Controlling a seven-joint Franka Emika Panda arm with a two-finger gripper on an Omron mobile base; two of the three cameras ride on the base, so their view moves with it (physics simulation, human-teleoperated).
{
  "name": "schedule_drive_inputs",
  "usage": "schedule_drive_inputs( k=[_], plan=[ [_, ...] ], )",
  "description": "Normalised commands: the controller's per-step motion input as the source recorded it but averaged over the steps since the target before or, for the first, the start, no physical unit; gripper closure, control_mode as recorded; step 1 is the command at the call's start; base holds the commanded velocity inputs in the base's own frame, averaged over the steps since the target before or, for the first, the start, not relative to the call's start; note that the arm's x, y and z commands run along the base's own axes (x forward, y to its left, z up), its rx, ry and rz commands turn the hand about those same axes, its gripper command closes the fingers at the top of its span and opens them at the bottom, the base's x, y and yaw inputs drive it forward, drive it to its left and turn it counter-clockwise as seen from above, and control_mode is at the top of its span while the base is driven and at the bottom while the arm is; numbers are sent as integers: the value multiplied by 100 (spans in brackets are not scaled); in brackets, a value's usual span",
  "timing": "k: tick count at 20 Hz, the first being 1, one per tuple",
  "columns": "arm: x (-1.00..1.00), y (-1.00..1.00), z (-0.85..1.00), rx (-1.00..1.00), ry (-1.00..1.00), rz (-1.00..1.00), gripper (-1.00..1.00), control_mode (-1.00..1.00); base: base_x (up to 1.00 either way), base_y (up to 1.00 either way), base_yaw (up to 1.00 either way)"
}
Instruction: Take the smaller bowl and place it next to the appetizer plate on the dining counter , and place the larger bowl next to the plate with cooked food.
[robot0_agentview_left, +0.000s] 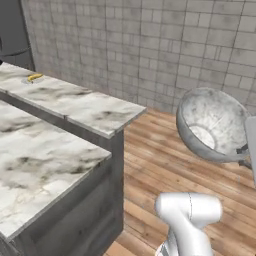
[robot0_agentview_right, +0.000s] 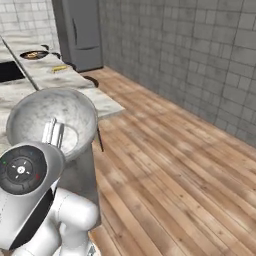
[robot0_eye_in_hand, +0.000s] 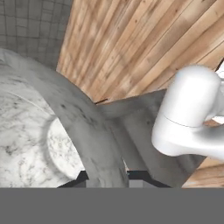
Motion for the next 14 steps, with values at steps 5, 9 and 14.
schedule_drive_inputs(
  k=[5,9,14],
  plan=[
    [0,0,0,0,0,0,100,100,100,-96,6],
    [0,0,0,0,0,0,100,100,100,-100,20],
    [0,0,0,0,0,0,100,100,100,-96,45]
  ],
)
